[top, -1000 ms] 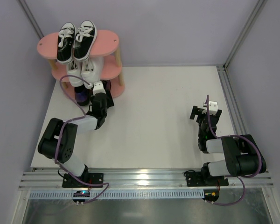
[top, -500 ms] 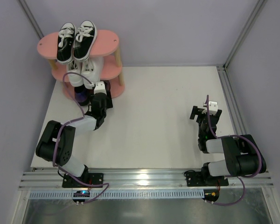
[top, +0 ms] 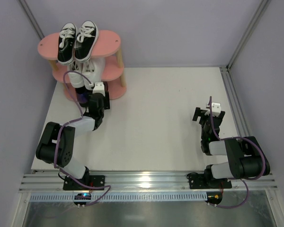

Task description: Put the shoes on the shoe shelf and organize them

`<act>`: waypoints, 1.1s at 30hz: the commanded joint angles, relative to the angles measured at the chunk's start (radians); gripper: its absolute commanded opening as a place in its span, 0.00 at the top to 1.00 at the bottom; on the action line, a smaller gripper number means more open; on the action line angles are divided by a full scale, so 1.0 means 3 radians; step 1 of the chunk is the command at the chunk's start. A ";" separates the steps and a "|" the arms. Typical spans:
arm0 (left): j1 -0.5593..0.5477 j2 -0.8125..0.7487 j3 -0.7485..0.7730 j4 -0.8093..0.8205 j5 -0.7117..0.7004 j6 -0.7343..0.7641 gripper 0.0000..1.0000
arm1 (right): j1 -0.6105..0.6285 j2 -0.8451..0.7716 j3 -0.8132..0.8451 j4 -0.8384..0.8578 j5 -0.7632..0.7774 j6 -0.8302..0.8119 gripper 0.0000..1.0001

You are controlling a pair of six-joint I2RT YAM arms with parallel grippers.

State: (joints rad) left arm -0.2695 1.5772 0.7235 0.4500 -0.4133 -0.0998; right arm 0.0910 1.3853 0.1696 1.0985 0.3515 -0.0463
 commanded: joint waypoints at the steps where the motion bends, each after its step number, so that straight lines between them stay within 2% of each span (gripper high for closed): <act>1: 0.0152 0.0025 0.0160 0.0213 -0.0223 0.0169 0.46 | -0.0007 -0.0046 0.0043 0.0255 -0.0026 0.0068 0.03; 5: 0.0167 0.0076 0.0206 0.0218 -0.0192 0.0200 0.44 | -0.0012 -0.0046 0.0048 0.0250 -0.0026 0.0068 0.03; 7: 0.0172 0.0086 0.0206 0.0244 -0.0212 0.0225 0.39 | -0.0012 -0.0041 0.0043 0.0255 -0.0026 0.0068 0.03; 8: 0.0167 0.0086 0.0206 0.0249 -0.0233 0.0230 0.32 | -0.0012 -0.0046 0.0048 0.0255 -0.0031 0.0068 0.03; 11: 0.0172 0.0091 0.0206 0.0254 -0.0335 0.0286 0.27 | -0.0017 -0.0041 0.0048 0.0255 -0.0031 0.0068 0.03; 15: 0.0172 0.0071 0.0191 0.0244 -0.0463 0.0292 0.09 | -0.0007 -0.0041 0.0043 0.0255 -0.0026 0.0068 0.03; 20: 0.0147 -0.0052 0.0140 0.0070 -0.0448 0.0067 0.00 | -0.0007 -0.0041 0.0043 0.0255 -0.0031 0.0068 0.03; 28: -0.0114 -0.0629 -0.0238 -0.0159 -0.0437 -0.0188 0.02 | -0.0012 -0.0046 0.0043 0.0255 -0.0026 0.0068 0.03; 31: -0.0124 -0.0921 -0.0361 -0.0272 -0.0234 -0.0398 0.08 | -0.0012 -0.0046 0.0043 0.0255 -0.0032 0.0068 0.03; 33: -0.0124 -0.1028 -0.0326 -0.0497 -0.0090 -0.0475 0.22 | -0.0012 -0.0046 0.0043 0.0250 -0.0026 0.0068 0.03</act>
State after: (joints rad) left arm -0.3058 1.3178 0.6243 0.3649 -0.4904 -0.1669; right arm 0.0910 1.3853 0.1696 1.0981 0.3515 -0.0463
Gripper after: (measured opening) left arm 0.820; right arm 0.973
